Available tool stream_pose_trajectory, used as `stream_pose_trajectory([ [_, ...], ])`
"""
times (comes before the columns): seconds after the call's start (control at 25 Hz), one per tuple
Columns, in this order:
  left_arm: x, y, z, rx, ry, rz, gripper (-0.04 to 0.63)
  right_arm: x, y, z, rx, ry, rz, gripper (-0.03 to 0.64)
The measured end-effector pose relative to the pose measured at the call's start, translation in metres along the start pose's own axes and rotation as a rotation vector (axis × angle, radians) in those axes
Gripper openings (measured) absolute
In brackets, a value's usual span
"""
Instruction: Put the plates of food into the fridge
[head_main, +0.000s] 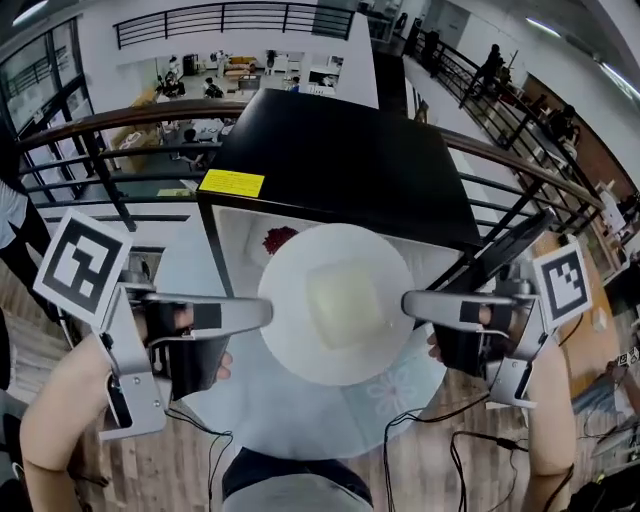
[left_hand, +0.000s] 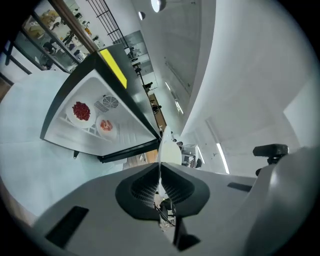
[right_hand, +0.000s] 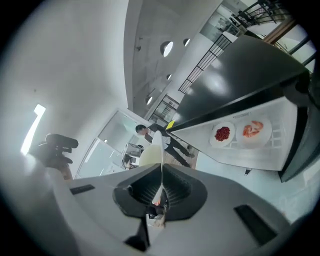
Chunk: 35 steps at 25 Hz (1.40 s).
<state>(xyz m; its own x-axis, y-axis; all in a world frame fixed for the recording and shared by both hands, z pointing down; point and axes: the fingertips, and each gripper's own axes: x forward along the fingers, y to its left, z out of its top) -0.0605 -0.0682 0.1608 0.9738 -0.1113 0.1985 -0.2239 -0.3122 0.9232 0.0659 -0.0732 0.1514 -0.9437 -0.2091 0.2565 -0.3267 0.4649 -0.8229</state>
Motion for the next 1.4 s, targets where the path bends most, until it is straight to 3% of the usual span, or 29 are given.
stream_pose_trajectory([
  [0.28, -0.007, 0.059, -0.055, -0.078, -0.008, 0.026, 0.018, 0.025, -0.038, -0.065, 0.063, -0.019, 0.004, 0.021],
  [0.6, 0.005, 0.144, -0.079, -0.197, -0.073, 0.064, 0.017, 0.054, -0.114, -0.116, 0.275, -0.128, 0.025, 0.021],
  [1.04, 0.028, 0.241, -0.082, -0.365, -0.206, 0.044, 0.017, 0.076, -0.206, -0.156, 0.543, -0.341, 0.052, 0.02],
  [1.4, 0.048, 0.298, -0.063, -0.414, -0.306, 0.046, 0.017, 0.084, -0.264, -0.161, 0.606, -0.505, 0.023, 0.02],
])
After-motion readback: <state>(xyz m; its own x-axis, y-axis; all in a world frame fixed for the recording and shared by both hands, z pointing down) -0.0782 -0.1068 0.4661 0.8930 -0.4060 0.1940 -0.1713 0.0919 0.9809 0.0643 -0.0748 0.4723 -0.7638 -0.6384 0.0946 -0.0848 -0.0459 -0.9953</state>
